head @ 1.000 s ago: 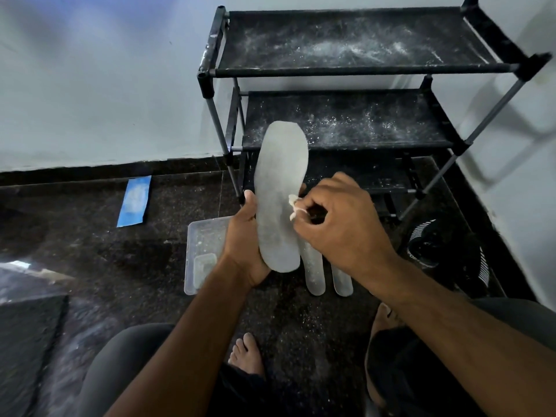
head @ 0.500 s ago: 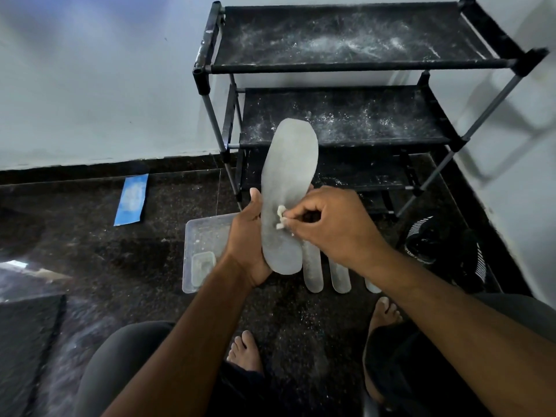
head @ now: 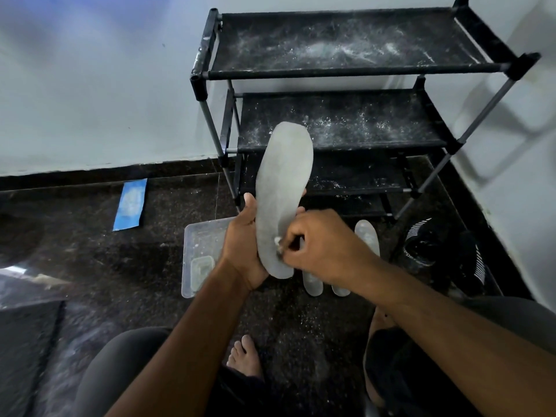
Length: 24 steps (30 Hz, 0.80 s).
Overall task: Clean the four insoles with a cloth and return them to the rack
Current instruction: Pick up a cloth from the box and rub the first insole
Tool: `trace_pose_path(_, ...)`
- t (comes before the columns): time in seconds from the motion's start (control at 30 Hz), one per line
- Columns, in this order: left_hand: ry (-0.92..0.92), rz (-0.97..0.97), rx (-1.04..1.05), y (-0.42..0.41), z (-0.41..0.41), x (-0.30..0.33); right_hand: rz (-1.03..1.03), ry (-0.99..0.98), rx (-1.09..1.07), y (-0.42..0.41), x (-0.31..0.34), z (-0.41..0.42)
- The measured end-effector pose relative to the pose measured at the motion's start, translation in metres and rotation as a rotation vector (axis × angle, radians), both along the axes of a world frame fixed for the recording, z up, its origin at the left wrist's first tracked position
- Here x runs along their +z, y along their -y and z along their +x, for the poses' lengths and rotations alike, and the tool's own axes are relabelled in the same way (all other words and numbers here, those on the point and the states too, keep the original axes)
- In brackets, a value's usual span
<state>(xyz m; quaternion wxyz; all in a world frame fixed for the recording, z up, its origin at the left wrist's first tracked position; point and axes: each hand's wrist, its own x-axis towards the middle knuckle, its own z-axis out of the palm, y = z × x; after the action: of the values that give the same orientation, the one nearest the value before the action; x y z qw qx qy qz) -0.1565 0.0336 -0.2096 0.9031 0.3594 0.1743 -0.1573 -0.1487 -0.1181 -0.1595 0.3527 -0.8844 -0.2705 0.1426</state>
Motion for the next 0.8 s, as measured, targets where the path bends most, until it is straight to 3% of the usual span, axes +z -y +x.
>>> trace_pose_path(0.1, 0.003, -0.013, 0.019, -0.003, 0.001, -0.002, 0.207, -0.250, 0.062, 0.001, 0.011, -0.001)
trace_pose_path(0.17, 0.012, 0.008, 0.035, -0.003, 0.000, -0.002, 0.336, -0.189, -0.065, 0.003, 0.012, 0.005)
trace_pose_path(0.27, 0.008, -0.013, 0.041, -0.002, -0.001, 0.000, 0.103, 0.104, -0.157, 0.003, 0.004, 0.008)
trace_pose_path(0.33, -0.019, -0.024, 0.051, -0.003, 0.000, -0.001, -0.012, 0.075, -0.065, 0.001, -0.003, 0.001)
trace_pose_path(0.43, -0.028, 0.024, 0.052, -0.002, -0.001, 0.002, 0.194, -0.202, 0.024, -0.001, 0.004, -0.004)
trace_pose_path(0.5, -0.028, 0.060, 0.048, 0.001, -0.003, 0.006, 0.353, -0.209, -0.060, 0.001, 0.008, 0.003)
trace_pose_path(0.6, -0.017, 0.079, 0.047, 0.007, -0.007, 0.010, 0.202, 0.110, -0.236, 0.006, 0.002, 0.017)
trace_pose_path(0.67, -0.015, 0.076, 0.042, 0.008, -0.007, 0.010, 0.021, 0.188, -0.191, 0.005, -0.004, 0.014)
trace_pose_path(0.73, -0.026, 0.067, 0.031, 0.009, -0.007, 0.011, 0.017, 0.096, -0.079, 0.001, -0.007, 0.008)
trace_pose_path(0.8, -0.042, 0.080, 0.018, 0.010, -0.007, 0.011, 0.187, -0.093, -0.061, 0.003, 0.000, 0.007)
